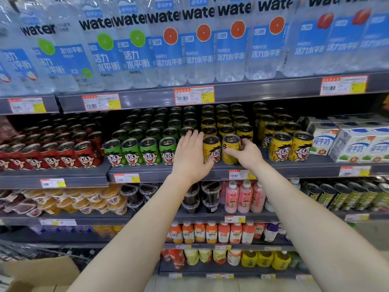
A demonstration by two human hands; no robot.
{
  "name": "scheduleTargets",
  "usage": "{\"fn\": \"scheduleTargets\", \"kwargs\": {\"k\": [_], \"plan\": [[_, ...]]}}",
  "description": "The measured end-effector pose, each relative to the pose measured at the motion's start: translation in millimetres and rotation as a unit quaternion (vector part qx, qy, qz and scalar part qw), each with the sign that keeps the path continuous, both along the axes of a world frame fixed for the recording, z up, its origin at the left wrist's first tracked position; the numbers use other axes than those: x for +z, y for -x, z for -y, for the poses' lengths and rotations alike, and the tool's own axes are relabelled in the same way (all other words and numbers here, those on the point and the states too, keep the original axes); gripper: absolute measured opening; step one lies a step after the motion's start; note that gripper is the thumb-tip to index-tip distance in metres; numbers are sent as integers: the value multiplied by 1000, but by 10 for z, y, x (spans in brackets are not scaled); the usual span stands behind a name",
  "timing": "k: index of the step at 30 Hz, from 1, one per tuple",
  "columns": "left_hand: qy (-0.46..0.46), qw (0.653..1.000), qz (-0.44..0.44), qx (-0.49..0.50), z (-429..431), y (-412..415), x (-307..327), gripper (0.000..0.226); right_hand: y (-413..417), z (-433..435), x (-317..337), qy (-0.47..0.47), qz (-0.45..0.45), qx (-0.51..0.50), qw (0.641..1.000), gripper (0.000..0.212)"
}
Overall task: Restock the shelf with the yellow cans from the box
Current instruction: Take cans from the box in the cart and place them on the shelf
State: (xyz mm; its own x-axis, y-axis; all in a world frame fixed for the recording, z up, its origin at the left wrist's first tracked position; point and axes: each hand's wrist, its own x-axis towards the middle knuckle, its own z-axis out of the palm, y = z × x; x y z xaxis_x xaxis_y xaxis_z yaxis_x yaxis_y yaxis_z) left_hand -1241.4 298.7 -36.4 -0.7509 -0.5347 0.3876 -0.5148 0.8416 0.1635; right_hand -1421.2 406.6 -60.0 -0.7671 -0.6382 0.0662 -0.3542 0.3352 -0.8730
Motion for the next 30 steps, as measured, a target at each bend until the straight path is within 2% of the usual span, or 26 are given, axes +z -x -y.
{"fn": "scheduleTargets", "kwargs": {"k": [3, 6, 8, 14, 18, 30], "plan": [[7, 1000, -2, -22, 21, -124, -10, 84, -190, -55, 30, -31, -13, -70, 997, 66], [12, 999, 0, -48, 28, -266, -20, 81, -515, -172, 51, -31, -43, -119, 991, 44], [9, 998, 0, -62, 5, -364, -61, 80, -752, -264, 66, -31, -62, -122, 990, 38], [1, 995, 33, -92, -86, -710, -220, 80, -1326, -410, 40, -148, -144, -58, 977, 51], [1, 997, 40, -70, -76, -1125, -282, 80, -1783, -422, 49, -222, -179, 6, 959, 62], [-12, 997, 69, 41, -128, -3271, -268, 75, -3531, -357, 1, -271, -257, 133, 918, 64]]}}
